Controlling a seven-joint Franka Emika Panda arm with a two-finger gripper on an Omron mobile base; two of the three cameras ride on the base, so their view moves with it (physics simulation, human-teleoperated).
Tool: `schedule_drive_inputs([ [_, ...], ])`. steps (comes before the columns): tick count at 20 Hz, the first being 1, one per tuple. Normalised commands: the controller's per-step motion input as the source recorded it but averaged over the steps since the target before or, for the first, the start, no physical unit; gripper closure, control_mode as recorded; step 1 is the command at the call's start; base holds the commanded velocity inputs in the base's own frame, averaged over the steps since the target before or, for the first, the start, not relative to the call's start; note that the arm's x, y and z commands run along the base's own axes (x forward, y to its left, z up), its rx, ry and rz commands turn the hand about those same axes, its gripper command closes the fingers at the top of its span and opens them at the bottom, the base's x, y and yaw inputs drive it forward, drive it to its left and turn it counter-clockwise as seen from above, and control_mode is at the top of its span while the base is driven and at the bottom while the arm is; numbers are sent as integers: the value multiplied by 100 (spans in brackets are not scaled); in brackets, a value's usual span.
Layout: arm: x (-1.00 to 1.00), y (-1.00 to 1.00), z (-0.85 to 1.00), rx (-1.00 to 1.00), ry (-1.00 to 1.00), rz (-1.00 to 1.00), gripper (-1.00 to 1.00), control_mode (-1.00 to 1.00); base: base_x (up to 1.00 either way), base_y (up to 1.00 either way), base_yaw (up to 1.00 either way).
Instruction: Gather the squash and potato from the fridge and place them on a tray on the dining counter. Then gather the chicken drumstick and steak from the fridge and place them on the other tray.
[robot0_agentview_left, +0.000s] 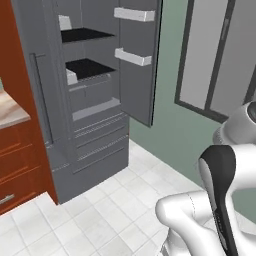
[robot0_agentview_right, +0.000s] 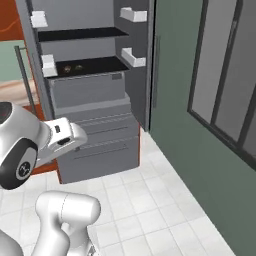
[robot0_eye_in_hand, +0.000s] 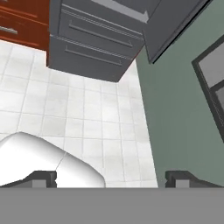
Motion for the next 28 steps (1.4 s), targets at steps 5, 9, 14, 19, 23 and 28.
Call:
schedule_drive_inputs([
  [5,0,0,0,0,0,0,-100,100,49,-21,16],
  [9,0,0,0,0,0,0,-100,100,55,0,19],
  [14,0,0,0,0,0,0,-100,100,64,-2,25],
  [19,0,0,0,0,0,0,-100,100,60,-30,32],
  [23,0,0,0,0,0,0,-100,100,48,-47,35],
  [28,0,0,0,0,0,0,-100,100,43,-50,31],
])
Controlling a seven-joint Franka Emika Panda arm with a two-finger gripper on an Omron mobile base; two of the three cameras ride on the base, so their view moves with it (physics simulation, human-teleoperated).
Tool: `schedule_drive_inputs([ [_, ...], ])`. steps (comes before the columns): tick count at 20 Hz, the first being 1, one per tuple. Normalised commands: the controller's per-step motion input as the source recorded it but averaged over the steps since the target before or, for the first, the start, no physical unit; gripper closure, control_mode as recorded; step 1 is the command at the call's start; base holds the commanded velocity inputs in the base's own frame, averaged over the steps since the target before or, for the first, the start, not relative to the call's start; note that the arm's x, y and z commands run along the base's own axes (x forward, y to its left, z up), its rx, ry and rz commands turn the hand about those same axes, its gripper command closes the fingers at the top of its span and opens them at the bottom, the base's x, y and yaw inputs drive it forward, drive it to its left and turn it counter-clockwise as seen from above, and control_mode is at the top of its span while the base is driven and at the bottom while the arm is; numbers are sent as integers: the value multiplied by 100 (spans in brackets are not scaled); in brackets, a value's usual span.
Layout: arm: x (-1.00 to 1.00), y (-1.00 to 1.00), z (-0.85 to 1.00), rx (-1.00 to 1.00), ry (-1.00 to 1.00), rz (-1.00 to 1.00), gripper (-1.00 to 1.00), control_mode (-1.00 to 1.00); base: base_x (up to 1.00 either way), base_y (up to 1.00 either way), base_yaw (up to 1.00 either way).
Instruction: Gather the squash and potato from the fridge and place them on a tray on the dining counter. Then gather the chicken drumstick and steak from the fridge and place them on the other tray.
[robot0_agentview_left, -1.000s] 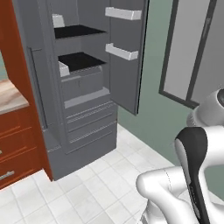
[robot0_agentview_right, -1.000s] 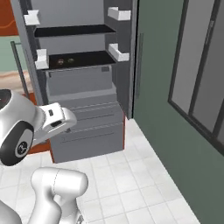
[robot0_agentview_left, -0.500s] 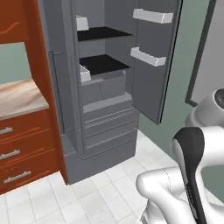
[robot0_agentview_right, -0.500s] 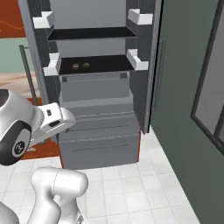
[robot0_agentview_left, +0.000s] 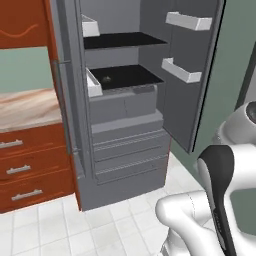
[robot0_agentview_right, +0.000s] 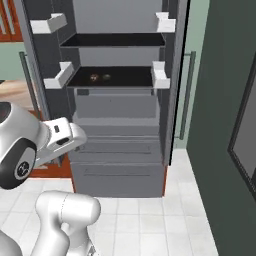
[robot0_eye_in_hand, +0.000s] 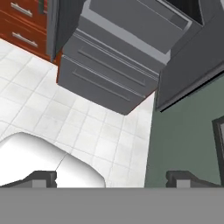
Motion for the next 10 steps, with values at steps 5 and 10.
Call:
schedule_drive_inputs([
  [5,0,0,0,0,0,0,-100,100,42,-39,20],
  [10,0,0,0,0,0,0,-100,100,56,-18,13],
])
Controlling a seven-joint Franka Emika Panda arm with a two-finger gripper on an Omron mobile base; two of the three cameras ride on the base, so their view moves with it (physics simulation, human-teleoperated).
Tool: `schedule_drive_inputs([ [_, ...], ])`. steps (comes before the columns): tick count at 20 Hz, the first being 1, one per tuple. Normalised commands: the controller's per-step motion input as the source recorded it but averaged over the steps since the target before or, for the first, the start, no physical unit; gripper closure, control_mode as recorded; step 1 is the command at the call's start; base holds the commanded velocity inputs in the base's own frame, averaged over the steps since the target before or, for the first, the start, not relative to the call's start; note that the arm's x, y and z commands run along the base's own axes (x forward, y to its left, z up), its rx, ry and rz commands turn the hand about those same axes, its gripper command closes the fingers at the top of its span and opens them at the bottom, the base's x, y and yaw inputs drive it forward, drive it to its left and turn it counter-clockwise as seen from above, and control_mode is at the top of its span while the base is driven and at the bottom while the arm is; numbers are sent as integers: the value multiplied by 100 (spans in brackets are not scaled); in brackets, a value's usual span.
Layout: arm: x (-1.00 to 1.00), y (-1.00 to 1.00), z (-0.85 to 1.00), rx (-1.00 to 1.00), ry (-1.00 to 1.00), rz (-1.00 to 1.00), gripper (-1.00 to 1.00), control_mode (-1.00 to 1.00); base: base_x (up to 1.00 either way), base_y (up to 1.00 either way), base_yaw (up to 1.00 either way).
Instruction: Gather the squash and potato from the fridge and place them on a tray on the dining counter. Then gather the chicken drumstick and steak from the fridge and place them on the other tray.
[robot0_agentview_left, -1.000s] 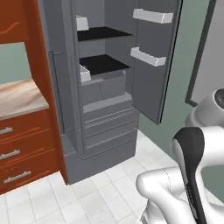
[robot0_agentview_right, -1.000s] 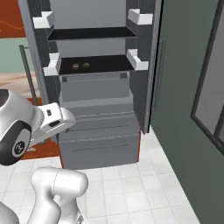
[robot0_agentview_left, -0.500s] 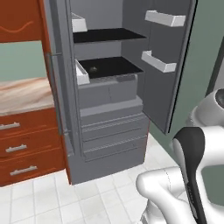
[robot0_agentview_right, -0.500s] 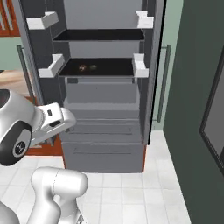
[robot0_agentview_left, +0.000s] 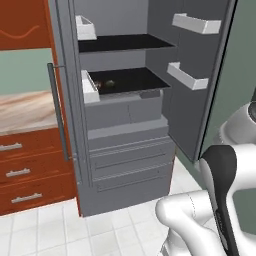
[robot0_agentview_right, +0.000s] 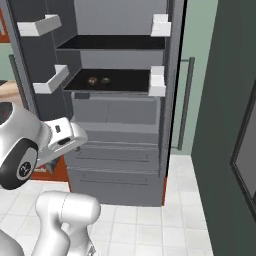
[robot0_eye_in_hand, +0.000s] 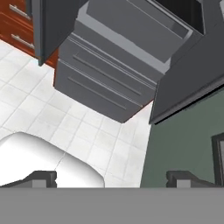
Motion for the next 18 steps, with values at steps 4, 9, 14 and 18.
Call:
schedule_drive_inputs([
  [4,0,0,0,0,0,0,-100,100,61,-10,12],
  [9,0,0,0,0,0,0,-100,100,54,-18,16],
  [14,0,0,0,0,0,0,-100,100,47,-28,19],
  [18,0,0,0,0,0,0,-100,100,48,-39,18],
])
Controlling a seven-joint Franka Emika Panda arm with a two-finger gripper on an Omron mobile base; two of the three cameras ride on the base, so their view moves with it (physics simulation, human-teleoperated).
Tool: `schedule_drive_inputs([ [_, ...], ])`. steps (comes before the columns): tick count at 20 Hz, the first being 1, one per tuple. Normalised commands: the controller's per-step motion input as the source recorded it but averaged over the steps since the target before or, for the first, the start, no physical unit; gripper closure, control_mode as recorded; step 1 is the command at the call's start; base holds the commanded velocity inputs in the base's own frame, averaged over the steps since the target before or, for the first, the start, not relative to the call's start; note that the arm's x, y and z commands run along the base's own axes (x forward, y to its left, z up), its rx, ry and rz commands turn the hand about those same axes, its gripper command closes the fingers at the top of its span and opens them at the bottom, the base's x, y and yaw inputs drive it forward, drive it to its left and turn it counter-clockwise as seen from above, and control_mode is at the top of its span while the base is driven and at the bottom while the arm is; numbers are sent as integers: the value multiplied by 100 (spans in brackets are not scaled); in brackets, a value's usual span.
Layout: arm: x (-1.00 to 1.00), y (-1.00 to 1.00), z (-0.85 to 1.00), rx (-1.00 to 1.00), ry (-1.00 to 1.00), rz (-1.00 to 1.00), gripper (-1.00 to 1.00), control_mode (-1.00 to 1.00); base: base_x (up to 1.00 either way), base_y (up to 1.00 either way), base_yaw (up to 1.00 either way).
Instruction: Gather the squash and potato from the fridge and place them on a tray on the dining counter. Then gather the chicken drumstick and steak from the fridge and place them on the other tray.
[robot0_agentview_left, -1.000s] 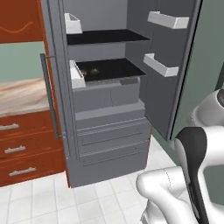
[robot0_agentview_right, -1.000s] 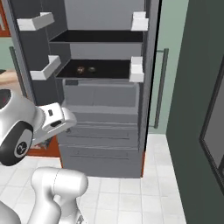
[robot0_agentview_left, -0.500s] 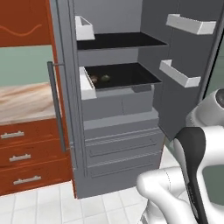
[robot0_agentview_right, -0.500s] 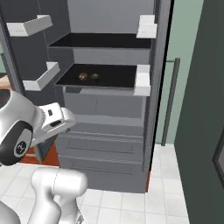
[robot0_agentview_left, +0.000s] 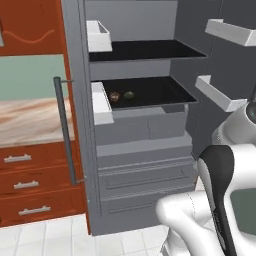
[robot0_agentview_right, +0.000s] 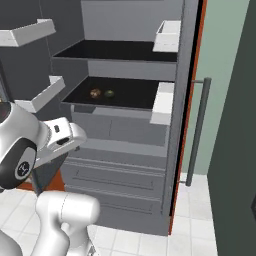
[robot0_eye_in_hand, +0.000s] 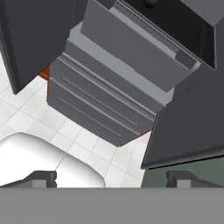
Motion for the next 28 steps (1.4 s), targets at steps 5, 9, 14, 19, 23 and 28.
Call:
schedule_drive_inputs([
  [5,0,0,0,0,0,0,-100,100,43,-40,13],
  [9,0,0,0,0,0,0,-100,100,29,-20,2],
  [14,0,0,0,0,0,0,-100,100,23,-18,1],
  [19,0,0,0,0,0,0,-100,100,36,-6,0],
  [23,0,0,0,0,0,0,-100,100,45,0,0],
  [28,0,0,0,0,0,0,-100,100,38,0,0],
])
